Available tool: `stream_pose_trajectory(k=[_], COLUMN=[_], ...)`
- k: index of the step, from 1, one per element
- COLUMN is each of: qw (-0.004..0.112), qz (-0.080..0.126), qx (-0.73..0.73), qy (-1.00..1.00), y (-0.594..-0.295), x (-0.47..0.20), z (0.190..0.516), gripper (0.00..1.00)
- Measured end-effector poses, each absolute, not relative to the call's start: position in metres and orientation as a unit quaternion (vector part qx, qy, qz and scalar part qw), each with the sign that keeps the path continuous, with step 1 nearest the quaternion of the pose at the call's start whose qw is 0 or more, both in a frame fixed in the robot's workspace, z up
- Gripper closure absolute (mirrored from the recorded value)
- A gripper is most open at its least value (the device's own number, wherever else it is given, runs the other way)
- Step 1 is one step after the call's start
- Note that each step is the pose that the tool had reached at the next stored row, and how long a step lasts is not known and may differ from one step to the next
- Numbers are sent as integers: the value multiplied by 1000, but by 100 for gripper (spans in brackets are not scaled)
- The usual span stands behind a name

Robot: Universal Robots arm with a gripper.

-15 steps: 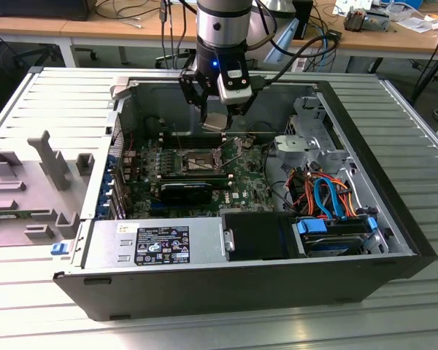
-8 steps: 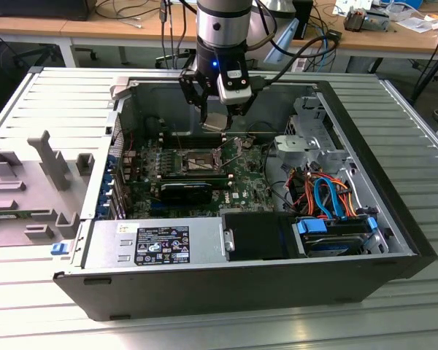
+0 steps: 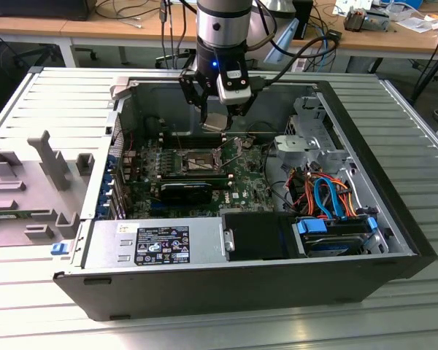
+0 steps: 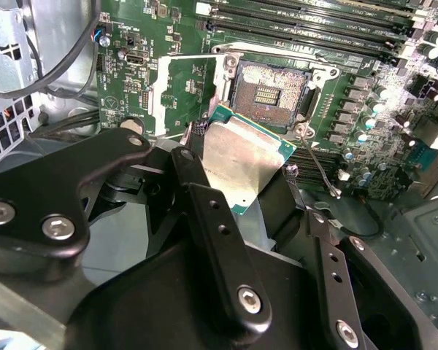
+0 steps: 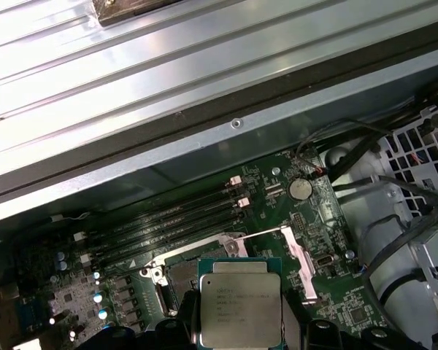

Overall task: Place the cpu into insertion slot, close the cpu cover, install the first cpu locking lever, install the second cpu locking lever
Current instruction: 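Place the cpu into insertion slot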

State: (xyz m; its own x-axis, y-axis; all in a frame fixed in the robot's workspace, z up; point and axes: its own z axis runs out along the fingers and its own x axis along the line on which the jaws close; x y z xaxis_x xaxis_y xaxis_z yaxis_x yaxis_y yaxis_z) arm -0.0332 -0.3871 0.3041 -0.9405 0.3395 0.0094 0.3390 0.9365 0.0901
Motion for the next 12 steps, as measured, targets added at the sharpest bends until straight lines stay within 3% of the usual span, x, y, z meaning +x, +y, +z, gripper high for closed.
stream_pose_trajectory(k=[12], qw=[3], qz=[45], qx=[179], qy=[983], y=[-388], x=[-33], z=[304], gripper=[46])
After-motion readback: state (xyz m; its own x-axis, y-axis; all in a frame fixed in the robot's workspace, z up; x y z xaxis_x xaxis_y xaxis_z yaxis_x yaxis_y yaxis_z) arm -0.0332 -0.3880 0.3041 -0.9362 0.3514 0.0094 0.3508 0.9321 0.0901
